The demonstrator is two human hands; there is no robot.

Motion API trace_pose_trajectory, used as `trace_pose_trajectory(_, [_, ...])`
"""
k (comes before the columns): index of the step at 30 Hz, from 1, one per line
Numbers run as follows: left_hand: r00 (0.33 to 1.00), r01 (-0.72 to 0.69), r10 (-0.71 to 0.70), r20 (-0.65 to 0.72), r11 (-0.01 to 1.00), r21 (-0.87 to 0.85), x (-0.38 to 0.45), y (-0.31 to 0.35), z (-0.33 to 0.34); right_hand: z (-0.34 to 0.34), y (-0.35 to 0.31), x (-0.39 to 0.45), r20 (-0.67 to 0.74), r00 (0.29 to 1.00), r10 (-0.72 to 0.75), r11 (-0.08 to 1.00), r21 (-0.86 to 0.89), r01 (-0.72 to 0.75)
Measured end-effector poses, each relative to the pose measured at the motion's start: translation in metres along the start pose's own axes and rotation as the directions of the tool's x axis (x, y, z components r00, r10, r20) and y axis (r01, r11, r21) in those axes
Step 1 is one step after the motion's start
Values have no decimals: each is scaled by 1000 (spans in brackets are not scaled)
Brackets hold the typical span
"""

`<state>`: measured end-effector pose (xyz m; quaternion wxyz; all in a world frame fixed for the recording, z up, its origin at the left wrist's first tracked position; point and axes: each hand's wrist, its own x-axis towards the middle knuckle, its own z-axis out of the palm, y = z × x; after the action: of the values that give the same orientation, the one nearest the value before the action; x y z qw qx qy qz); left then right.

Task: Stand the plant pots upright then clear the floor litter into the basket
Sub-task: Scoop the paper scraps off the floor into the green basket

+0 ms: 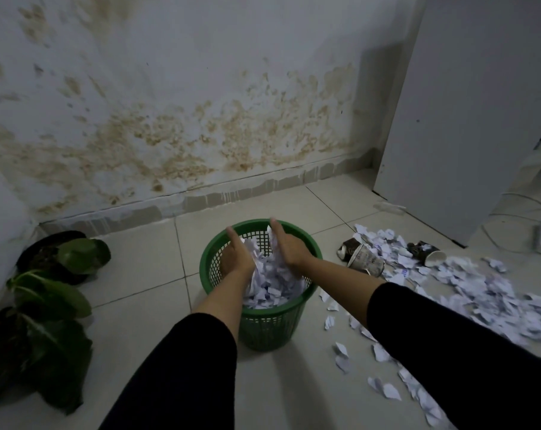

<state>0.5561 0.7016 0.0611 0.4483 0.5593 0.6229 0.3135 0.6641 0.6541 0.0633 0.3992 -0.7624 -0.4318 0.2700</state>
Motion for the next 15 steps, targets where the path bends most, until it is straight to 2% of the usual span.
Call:
trace_pose_trajectory(3, [1000,-20,21,7,999,-41,13,-1,2,2,-1,4,43,998,47,997,-61,-45])
trace_pose_trajectory(5, [997,-77,77,5,997,-28,22,-2,2,6,-2,6,41,999,22,997,-72,-19])
trace_pose_trajectory(7, [991,-128,130,28,989,-69,26,-3,1,10,-1,9,27,1000,6,1000,-28,-6])
trace_pose_trajectory(10, [991,-130,134,16,981,-147,21,-3,-5,9,-5,5,2,999,-33,996,88,33])
trace_pose_trajectory(15, [982,-188,184,-42,971,-148,11,4,-12,3,-14,-4,-197,975,-99,954,260,149])
